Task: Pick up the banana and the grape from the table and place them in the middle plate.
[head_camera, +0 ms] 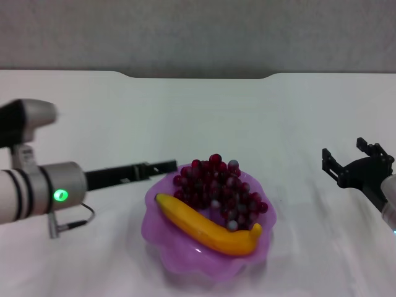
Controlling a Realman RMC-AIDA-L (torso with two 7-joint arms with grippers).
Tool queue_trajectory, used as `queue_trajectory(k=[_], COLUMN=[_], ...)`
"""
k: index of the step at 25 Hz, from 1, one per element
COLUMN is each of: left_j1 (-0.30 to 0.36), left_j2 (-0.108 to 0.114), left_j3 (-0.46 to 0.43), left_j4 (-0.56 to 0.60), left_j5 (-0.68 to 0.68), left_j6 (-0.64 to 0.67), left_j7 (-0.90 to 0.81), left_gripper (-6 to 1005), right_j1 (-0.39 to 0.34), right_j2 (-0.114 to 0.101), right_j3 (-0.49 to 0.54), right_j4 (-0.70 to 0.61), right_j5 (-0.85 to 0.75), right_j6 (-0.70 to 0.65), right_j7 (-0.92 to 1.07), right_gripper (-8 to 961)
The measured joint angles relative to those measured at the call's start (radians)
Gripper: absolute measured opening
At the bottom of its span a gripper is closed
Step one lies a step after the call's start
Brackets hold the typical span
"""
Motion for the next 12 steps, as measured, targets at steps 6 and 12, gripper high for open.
queue_trajectory(k=[6,12], left_j1=[0.143,0.166], left_j2=[0.0,-0.007], left_j3=[-0.086,-0.138], left_j4=[-0.125,0.068], left_j5=[-0.123,-0.511], left_j6=[0.065,0.174], left_j7=[0.249,0.863], left_gripper=[892,884], right_j1=[-0.001,-0.001], right_j2=[0.0,-0.001], right_j3=[0.0,0.003], right_j4=[0.0,0.006], right_j5=[-0.005,-0.005], right_j6=[-0.003,-0.025], right_j7=[0.0,-0.001], right_gripper=[798,798])
